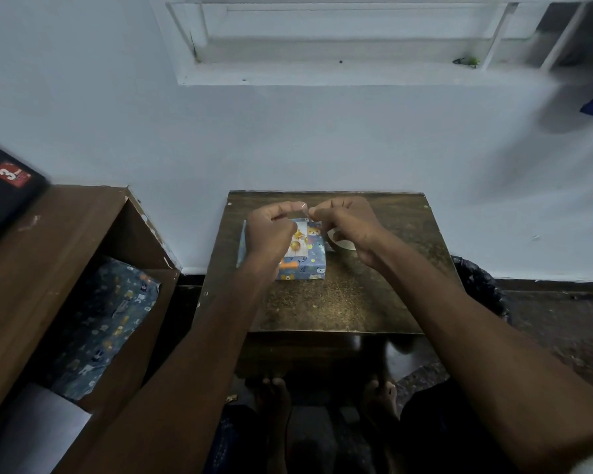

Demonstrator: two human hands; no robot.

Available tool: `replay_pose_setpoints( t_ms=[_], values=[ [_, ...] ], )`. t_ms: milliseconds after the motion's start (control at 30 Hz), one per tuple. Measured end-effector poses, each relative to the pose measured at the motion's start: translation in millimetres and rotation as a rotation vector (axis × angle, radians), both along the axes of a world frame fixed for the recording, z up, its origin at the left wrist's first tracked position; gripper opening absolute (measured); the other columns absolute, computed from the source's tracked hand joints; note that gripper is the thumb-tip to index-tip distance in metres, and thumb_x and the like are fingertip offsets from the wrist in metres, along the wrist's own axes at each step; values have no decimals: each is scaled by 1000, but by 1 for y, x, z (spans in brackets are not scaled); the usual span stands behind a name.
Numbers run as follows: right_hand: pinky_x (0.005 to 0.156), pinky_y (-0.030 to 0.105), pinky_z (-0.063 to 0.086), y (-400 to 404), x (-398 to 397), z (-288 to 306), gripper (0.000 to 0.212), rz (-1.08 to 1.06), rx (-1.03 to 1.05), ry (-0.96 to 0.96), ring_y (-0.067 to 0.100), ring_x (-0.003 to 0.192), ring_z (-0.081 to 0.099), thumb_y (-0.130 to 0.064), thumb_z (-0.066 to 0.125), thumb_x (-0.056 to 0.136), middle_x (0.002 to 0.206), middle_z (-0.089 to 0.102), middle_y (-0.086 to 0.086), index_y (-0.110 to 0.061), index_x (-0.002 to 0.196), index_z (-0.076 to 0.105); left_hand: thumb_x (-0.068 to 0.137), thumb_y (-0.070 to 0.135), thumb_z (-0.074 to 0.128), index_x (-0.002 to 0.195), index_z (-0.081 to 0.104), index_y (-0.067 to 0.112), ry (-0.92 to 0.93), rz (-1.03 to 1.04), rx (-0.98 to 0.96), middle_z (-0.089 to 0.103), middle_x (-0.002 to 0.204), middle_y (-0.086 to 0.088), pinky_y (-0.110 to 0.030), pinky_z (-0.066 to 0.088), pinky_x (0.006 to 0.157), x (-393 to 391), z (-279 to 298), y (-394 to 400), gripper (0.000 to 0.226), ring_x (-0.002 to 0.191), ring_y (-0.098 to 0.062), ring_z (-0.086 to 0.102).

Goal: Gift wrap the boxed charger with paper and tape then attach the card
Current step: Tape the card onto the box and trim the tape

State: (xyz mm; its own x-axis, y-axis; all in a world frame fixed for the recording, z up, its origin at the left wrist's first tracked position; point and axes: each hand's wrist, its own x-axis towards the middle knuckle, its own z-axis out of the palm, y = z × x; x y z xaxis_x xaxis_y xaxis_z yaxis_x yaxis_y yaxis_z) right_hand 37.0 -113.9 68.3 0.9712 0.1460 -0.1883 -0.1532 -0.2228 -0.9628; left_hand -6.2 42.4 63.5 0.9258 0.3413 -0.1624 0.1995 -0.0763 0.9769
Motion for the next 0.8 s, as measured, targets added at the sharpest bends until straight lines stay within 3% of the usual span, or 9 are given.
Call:
replay_pose_setpoints(
  t_ms=[133,233,367,500,733,800],
  values=[
    [53,24,46,0,0,0,15,-1,3,-16,8,61,63,-13,75,89,89,78,16,1,87,78,101,13,63,93,82,29,-48,-14,187,80,89,9,-35,66,67,2,-2,4,26,75,-14,79],
    [53,24,48,1,1,-1,15,-1,-30,-47,11,64,67,-13,73,91,85,79,14,-2,81,77,103,29,63,90,84,28,-103,20,304,77,75,8,-28,56,59,7,-5,3,24,67,-12,75],
    [51,23,49,3,2,-2,17,-14,-46,-59,12,65,68,-14,73,91,82,78,13,-3,80,77,97,50,71,85,83,25,-112,105,372,73,69,11,-33,58,71,15,-12,1,31,70,-12,73],
    [49,25,49,4,4,-7,19,-51,-95,-52,14,62,66,-16,73,91,82,77,16,0,80,77,92,49,77,87,86,24,-113,99,453,78,79,12,-36,60,75,21,-17,2,27,75,-8,72],
    [65,44,62,8,8,-16,18,-80,-169,-42,20,63,71,-15,78,81,69,75,11,-1,70,75,91,49,79,91,86,24,-139,95,602,81,94,10,-32,53,76,23,-24,1,26,90,-12,72],
    [67,42,62,11,8,-15,17,-102,-183,-20,20,63,73,-16,79,80,66,74,9,-3,70,75,91,47,79,90,86,24,-149,103,622,81,93,8,-30,51,75,22,-24,0,25,89,-13,72]
  ],
)
